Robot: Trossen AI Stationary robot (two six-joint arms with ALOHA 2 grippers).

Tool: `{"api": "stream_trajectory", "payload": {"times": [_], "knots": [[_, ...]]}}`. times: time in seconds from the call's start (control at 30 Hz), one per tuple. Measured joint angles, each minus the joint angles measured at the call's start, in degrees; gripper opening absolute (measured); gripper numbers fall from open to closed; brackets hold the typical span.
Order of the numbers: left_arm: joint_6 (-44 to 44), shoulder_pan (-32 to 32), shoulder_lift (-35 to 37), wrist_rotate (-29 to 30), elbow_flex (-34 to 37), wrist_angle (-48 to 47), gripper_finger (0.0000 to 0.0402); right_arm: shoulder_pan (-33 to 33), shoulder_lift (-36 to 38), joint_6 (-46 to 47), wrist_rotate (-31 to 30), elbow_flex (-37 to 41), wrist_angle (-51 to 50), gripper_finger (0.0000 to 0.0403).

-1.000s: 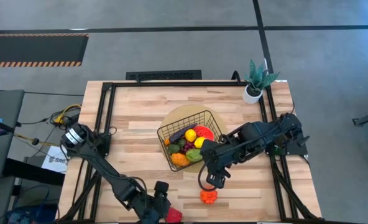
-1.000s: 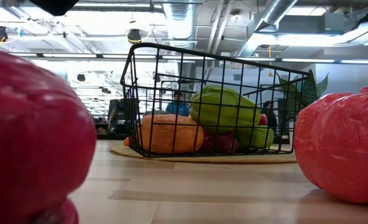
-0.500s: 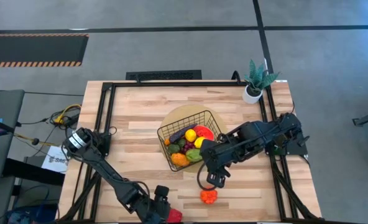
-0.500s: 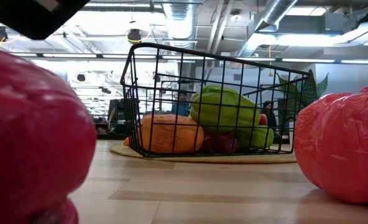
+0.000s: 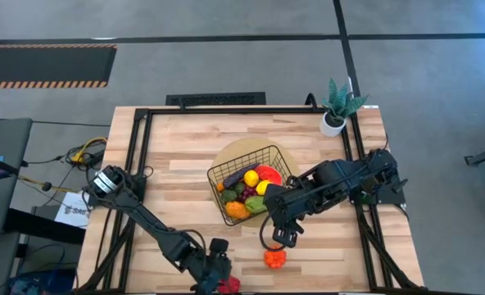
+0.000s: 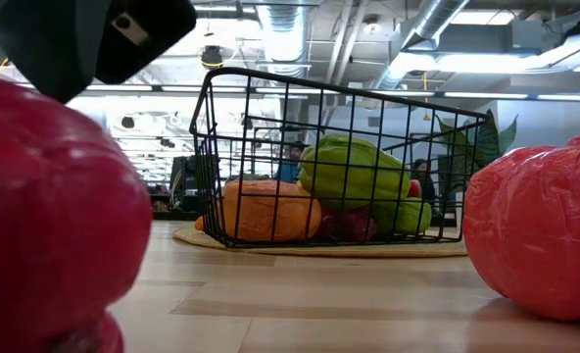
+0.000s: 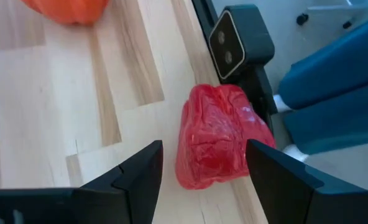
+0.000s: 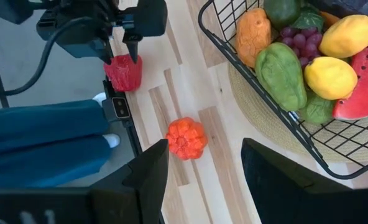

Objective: Build produce basket
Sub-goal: Put the red bell pepper into the wire basket

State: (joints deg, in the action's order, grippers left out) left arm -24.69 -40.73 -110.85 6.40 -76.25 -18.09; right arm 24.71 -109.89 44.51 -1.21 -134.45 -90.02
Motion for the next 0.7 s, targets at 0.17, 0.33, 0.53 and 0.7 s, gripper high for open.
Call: {"api": "stream_trajectory", "payload": {"times": [0.17,0.33,0.53,0.7], "knots": [[0.5,0.7,0.0,-2.3,0.0,-0.4,0.0215,0.0,0.0,0.0,0.0,0.0,0.0,0.0220],[0.5,1.0,-0.3,-4.3,0.0,-0.1,0.0215,0.0,0.0,-0.1,0.0,0.0,0.0,0.0220],[-0.3,1.0,-2.6,-6.6,0.1,3.3,0.0215,0.0,0.0,-0.1,0.0,0.0,0.0,0.0221],[-0.4,1.2,-3.6,-5.7,0.0,6.3,0.0215,0.0,0.0,-0.1,0.0,0.0,0.0,0.0221]]}}
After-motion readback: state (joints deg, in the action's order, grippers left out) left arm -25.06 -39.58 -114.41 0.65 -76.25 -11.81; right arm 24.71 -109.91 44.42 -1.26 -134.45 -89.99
